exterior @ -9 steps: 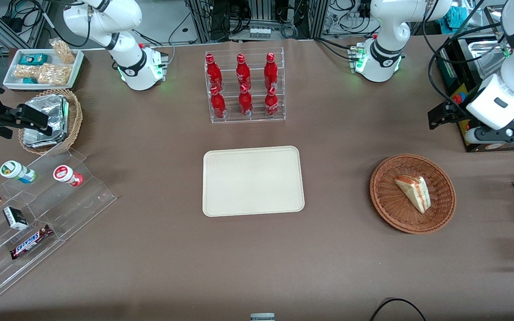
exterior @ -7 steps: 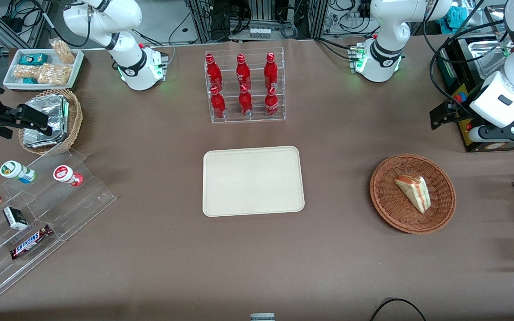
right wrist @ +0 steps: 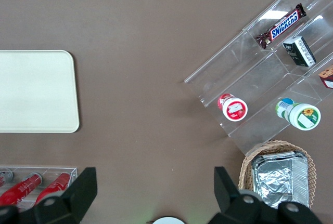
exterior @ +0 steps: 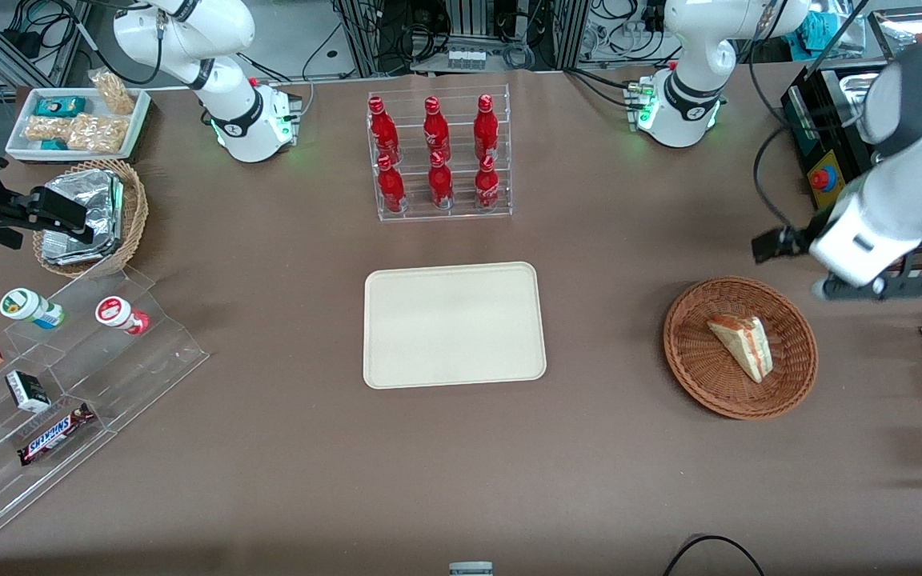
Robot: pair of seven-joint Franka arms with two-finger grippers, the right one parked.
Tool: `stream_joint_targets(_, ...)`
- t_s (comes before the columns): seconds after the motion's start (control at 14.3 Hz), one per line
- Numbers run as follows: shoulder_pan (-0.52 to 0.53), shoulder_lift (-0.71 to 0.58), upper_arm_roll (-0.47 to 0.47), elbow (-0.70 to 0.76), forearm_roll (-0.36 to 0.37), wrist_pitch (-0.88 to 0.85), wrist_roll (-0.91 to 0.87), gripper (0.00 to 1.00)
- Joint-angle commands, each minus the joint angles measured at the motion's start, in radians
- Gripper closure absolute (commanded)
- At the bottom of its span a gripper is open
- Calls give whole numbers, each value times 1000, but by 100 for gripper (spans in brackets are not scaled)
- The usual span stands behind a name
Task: Place sandwich from basket to tray
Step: 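Move the left gripper down over the wrapped sandwich in the wicker basket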
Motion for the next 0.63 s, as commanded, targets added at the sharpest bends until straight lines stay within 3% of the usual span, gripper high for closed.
stream_joint_targets(0.0,-6,-10,9,-156,11,160,-19,0)
stream_joint_targets(0.21,-8,7,47,-250,11,307,-83,0)
stream_joint_targets(0.56,-6,99,52,-249,5,408,-479,0)
